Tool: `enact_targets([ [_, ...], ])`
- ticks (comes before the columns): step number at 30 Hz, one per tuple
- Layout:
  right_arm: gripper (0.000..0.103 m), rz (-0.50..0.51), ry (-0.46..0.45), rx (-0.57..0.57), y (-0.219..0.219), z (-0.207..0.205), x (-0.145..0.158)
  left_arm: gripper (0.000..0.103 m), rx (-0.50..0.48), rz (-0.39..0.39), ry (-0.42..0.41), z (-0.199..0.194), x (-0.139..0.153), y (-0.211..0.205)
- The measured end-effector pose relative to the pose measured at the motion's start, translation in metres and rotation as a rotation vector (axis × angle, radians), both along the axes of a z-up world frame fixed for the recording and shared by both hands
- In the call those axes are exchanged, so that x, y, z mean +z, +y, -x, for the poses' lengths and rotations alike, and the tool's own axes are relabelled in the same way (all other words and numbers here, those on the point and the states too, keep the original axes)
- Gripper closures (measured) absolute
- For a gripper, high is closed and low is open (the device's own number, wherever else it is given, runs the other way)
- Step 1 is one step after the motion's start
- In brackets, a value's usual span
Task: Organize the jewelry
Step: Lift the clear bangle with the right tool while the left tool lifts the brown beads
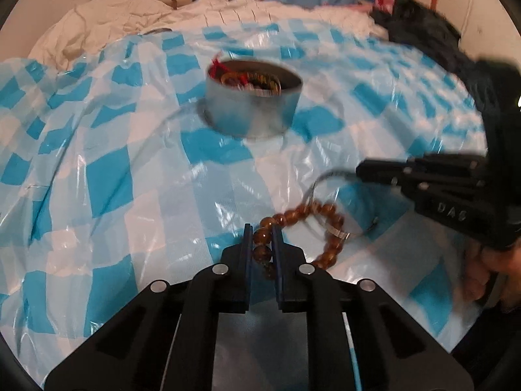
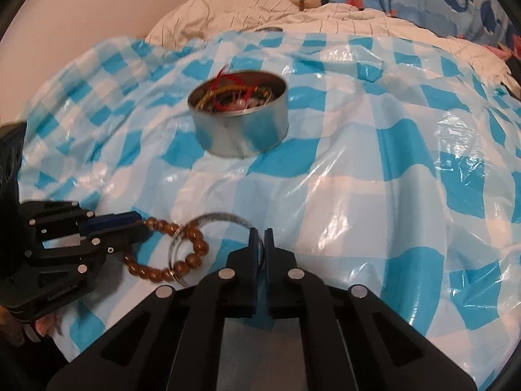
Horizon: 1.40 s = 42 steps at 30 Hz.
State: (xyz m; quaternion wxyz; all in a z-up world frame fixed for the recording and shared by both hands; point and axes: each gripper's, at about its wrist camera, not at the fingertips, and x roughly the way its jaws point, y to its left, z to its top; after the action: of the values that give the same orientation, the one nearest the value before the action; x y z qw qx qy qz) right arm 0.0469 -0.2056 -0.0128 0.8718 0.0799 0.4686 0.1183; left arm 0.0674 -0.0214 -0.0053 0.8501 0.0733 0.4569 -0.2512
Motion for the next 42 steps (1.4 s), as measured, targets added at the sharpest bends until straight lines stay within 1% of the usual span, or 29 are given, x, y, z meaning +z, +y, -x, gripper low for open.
enact_targets([
  [3,0.099,-0.021,0.008,-0.011,-0.003,-0.002,0.001,0.092,0.023,0.032,-0.019,-0.003,0.011,0.007],
  [6,0.099,-0.03,0.036,-0.004,-0.001,-0.004,-0.004,0.092,0.028,0.062,-0.005,-0.006,0.012,0.012],
  [8,0.093,-0.014,0.054,0.011,0.004,-0.005,-0.008,0.092,0.032,0.041,-0.014,-0.006,0.011,0.011],
  [9,0.088,-0.011,0.059,0.019,0.006,-0.005,-0.01,0.092,0.036,0.037,-0.018,-0.007,0.01,0.011],
  [10,0.084,-0.007,0.057,0.027,0.008,-0.004,-0.011,0.092,0.042,0.033,-0.013,-0.008,0.009,0.011],
  [13,0.082,0.032,0.05,0.044,0.014,-0.003,-0.012,0.092,0.043,0.009,0.013,-0.011,0.002,0.01],
  [15,0.083,0.048,0.046,0.052,0.016,-0.002,-0.012,0.09,0.051,-0.028,0.032,-0.013,-0.006,0.009],
  [16,0.089,0.056,0.041,0.06,0.018,-0.001,-0.012,0.085,0.053,-0.058,0.037,-0.014,-0.012,0.007],
  [17,0.093,0.06,0.036,0.059,0.018,-0.001,-0.012,0.078,0.055,-0.071,0.027,-0.014,-0.013,0.007],
  [18,0.096,0.059,0.03,0.056,0.018,0.0,-0.011,0.073,0.057,-0.085,0.016,-0.013,-0.014,0.005],
  [19,0.098,0.054,0.024,0.052,0.017,0.0,-0.01,0.066,0.049,-0.089,0.016,-0.013,-0.015,0.004],
  [20,0.098,0.043,0.015,0.046,0.014,0.001,-0.007,0.064,0.04,-0.098,0.014,-0.011,-0.017,0.001],
  [21,0.098,0.034,0.008,0.038,0.012,0.001,-0.006,0.064,0.037,-0.114,0.008,-0.01,-0.02,-0.001],
  [22,0.098,0.026,0.0,0.03,0.01,0.001,-0.004,0.079,0.023,-0.123,-0.002,-0.008,-0.02,-0.004],
  [23,0.098,0.008,-0.009,0.019,0.007,0.001,-0.001,0.092,0.015,-0.124,0.001,-0.007,-0.02,-0.005],
  [25,0.098,-0.028,-0.04,0.003,0.001,0.002,0.005,0.092,0.002,-0.114,-0.018,-0.004,-0.013,-0.007],
  [27,0.098,-0.038,-0.074,-0.007,-0.001,0.003,0.012,0.092,0.012,-0.096,-0.049,-0.002,-0.003,-0.005],
  [28,0.098,-0.048,-0.099,-0.012,-0.003,0.005,0.017,0.092,0.024,-0.077,-0.063,-0.002,0.003,-0.003],
  [32,0.098,-0.073,-0.151,-0.036,-0.008,0.007,0.027,0.093,0.072,0.014,-0.11,-0.004,0.026,0.009],
  [33,0.098,-0.078,-0.163,-0.041,-0.009,0.008,0.029,0.092,0.079,0.025,-0.118,-0.004,0.03,0.01],
  [36,0.098,-0.095,-0.195,-0.051,-0.013,0.009,0.035,0.092,0.089,0.039,-0.135,-0.005,0.037,0.011],
  [42,0.098,-0.108,-0.212,-0.057,-0.015,0.01,0.037,0.092,0.09,0.039,-0.146,-0.006,0.039,0.005],
])
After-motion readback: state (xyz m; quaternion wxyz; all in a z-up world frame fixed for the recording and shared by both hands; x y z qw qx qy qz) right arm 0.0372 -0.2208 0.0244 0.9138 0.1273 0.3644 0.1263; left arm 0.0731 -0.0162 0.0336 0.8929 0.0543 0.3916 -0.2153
